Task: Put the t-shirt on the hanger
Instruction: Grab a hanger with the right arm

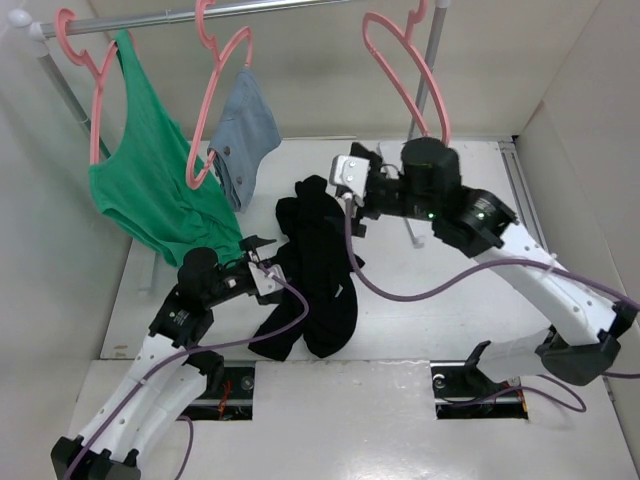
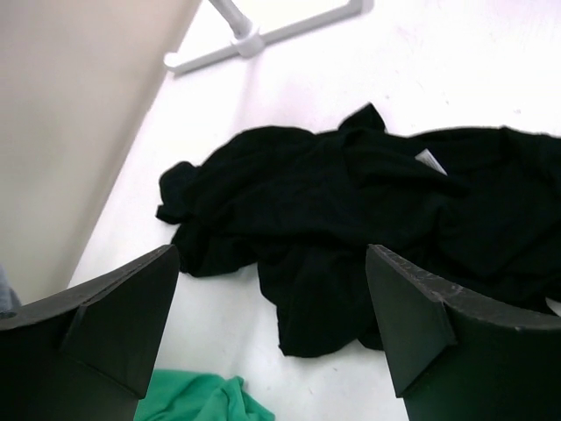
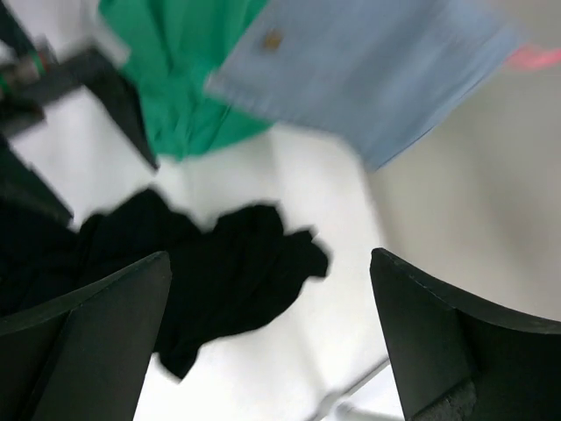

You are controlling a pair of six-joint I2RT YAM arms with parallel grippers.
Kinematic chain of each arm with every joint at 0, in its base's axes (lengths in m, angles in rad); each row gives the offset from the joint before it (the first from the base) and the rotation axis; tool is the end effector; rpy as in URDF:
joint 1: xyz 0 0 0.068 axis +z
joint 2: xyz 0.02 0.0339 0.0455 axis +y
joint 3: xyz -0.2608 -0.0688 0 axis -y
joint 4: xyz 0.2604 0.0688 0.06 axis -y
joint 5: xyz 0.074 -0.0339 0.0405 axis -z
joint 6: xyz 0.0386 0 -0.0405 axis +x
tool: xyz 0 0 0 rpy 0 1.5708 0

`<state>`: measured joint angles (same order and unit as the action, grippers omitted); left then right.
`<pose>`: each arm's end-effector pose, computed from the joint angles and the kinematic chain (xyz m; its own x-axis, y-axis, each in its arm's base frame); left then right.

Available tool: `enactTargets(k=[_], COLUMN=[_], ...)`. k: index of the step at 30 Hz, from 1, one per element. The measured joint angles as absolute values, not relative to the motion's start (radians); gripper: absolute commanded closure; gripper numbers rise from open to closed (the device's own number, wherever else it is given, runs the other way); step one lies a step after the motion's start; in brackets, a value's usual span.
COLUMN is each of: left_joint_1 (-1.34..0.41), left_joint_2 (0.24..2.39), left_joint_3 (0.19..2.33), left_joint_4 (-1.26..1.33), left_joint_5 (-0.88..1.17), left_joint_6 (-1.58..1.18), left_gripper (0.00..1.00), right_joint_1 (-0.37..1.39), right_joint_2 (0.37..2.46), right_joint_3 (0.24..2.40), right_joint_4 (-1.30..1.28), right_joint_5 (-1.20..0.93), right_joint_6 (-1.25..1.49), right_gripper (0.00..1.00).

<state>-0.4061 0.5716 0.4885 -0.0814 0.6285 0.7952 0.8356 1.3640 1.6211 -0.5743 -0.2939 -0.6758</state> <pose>0.1462 -0.0876 0.2755 0.5033 0.4123 -0.7594 0.7042 0.3137 0.6370 0.1986 0.2363 0.4584 0.3963 -0.4544 -0.7978 -0.8288 0.1969 -0.5238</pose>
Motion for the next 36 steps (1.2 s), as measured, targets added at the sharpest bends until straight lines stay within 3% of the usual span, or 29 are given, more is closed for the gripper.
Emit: enactTargets(k=[10, 13, 18, 23, 28, 32, 36], left_joint_1=[-0.406, -0.406, -0.406, -0.406, -0.406, -0.406, -0.406], left_joint_2=[0.714, 0.780, 0.816, 0.823, 0.823, 0.823, 0.823], left_joint_3=[0.529, 0.565, 0.594, 0.594, 0.594, 0.594, 0.594], left_joint_4=[-0.022, -0.023, -0.021, -0.020, -0.020, -0.021, -0.022], left_joint_5=[0.633, 0.630, 0.628, 0.627, 0.623, 0.621, 0.620], left_joint_6=[0.731, 0.722, 0.716, 0.717, 0.717, 0.717, 0.717], left_gripper=[0.20, 0.20, 0.20, 0.20, 0.20, 0.20, 0.20], right_joint_1=[0.824, 0.755, 0.577, 0.422, 0.381, 0.366, 0.347], right_joint_2=[1.211, 1.304, 1.544, 1.591, 1.686, 1.744, 1.742], right_joint_3=[1.789, 2.037, 2.498, 2.406, 2.357, 2.356, 2.327], right_joint_4=[-0.308, -0.346, -0.427, -0.466, -0.515, -0.553, -0.545], right_joint_5=[-0.239, -0.200, -0.115, -0.140, -0.175, -0.176, -0.178], right_joint_6=[-0.615, -0.594, -0.512, -0.394, -0.335, -0.310, -0.299], right_gripper=[0.00, 0.13, 0.14, 0.15, 0.24, 0.36, 0.58])
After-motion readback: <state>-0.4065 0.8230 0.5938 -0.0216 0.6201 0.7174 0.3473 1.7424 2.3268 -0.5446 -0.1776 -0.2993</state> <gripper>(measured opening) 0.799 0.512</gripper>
